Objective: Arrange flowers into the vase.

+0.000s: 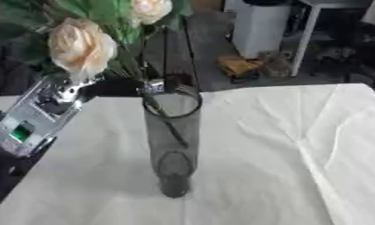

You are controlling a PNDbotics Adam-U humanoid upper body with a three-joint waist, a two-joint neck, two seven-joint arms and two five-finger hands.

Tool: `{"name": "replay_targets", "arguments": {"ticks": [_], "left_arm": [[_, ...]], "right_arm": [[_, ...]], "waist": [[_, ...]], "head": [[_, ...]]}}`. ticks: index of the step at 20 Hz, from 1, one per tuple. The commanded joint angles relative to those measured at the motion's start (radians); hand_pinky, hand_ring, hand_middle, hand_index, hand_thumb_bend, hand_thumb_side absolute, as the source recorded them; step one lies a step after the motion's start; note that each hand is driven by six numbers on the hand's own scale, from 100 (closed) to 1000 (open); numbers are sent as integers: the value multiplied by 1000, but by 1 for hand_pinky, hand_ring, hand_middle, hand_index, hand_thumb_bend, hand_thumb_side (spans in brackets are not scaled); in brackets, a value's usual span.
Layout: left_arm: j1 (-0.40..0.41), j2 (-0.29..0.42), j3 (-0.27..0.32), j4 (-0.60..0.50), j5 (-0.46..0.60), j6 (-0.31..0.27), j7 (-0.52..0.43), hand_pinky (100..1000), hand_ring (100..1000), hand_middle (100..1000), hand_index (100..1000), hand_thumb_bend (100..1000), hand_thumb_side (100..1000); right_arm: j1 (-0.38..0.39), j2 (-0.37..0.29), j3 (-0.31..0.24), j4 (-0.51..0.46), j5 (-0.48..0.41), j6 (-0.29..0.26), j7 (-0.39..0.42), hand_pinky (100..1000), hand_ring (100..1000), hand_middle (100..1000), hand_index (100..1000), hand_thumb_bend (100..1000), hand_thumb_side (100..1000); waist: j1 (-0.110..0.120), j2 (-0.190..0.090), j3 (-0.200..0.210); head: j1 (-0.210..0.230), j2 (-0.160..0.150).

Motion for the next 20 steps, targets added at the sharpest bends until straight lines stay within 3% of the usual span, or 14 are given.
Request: {"name": "replay_targets", "arguments": {"ticks": [1,10,20], "left_arm": [[-11,37,11,-21,16,7,-8,738,731,700,708,586,660],[-41,13,-5,43,14,5,-52,743,732,702,706,596,660],[-80,9,1,117,-66,-37,-117,751,736,709,714,629,654]], "right_arm": [[-7,-21,-10,-4,-5,-4,1,673,717,725,841,100,703],[-11,-21,-7,-2,-7,-3,5,673,717,725,841,100,705],[-10,-21,-5,4,-10,-4,6,674,717,724,841,100,707]], "waist": [[0,-15,2],[-1,-15,-11],[5,-19,-8]], "head": [[-3,3],[0,1],[1,7]]}}
